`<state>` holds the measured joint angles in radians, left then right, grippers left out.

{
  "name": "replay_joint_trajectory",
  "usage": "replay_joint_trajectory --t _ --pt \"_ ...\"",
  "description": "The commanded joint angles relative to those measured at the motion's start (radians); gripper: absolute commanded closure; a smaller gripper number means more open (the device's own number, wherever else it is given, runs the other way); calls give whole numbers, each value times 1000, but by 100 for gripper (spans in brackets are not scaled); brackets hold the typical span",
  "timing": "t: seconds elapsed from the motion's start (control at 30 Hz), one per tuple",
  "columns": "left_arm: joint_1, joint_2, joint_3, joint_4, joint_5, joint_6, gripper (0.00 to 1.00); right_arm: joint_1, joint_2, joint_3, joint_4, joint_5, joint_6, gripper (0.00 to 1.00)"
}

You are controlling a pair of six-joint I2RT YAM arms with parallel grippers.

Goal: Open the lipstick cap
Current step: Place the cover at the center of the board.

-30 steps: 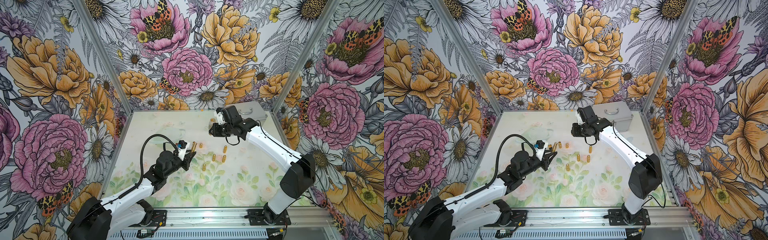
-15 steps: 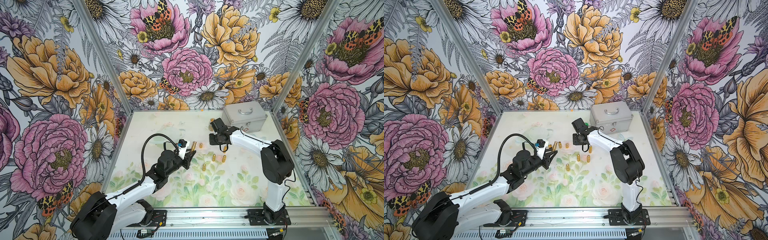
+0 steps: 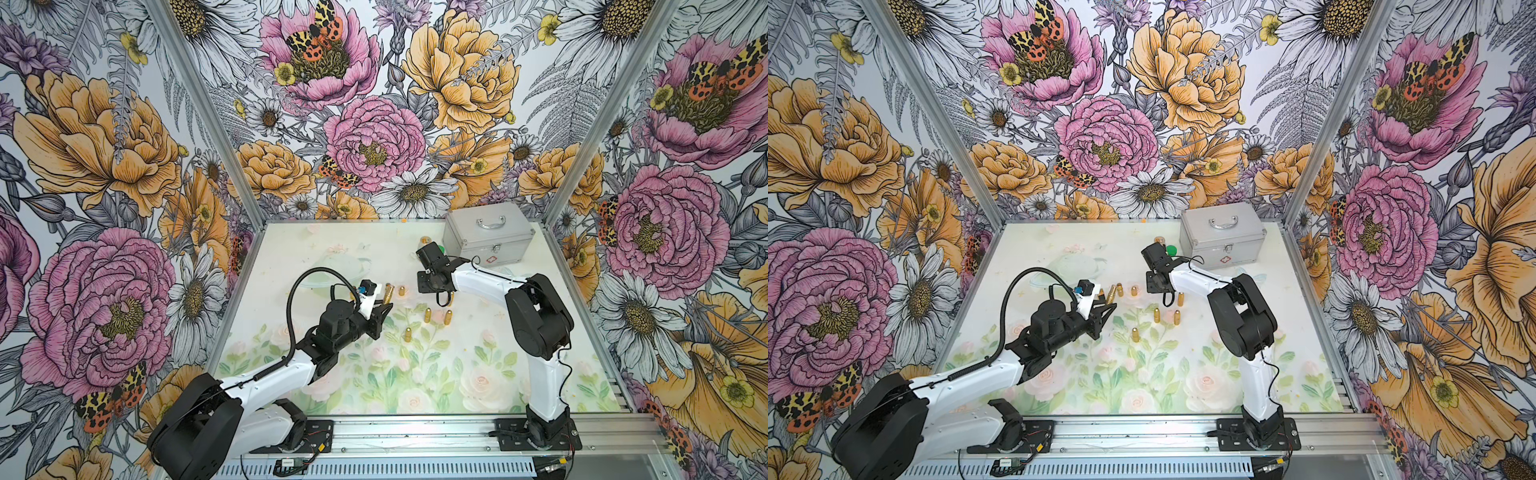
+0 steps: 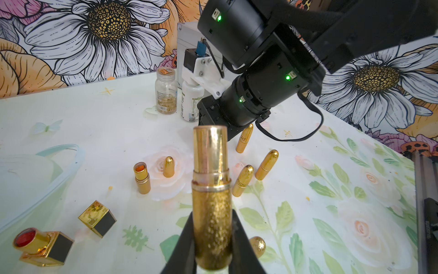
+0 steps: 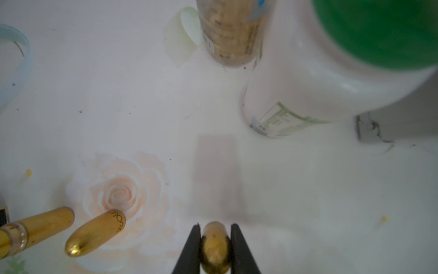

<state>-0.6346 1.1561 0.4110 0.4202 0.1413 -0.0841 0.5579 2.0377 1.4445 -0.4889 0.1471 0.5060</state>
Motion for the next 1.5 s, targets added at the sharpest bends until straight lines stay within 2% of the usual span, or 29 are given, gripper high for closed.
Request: replay_joint_trajectory --t 0.0,0.57,0.93,1.3,1.47 --pt "0 4 25 42 -21 -17 100 8 24 -3 30 28 -9 79" --pt "-3 12 25 46 -25 -16 100 16 47 -25 52 28 -17 79" --pt "-4 8 26 48 -25 -16 100 19 29 -26 53 26 -27 70" --pt "-4 -9 26 37 -21 -13 100 16 -140 -11 -41 6 -36 55" --pt "-4 -14 32 24 -18 -3 100 11 -255 -17 -109 -135 -59 52"
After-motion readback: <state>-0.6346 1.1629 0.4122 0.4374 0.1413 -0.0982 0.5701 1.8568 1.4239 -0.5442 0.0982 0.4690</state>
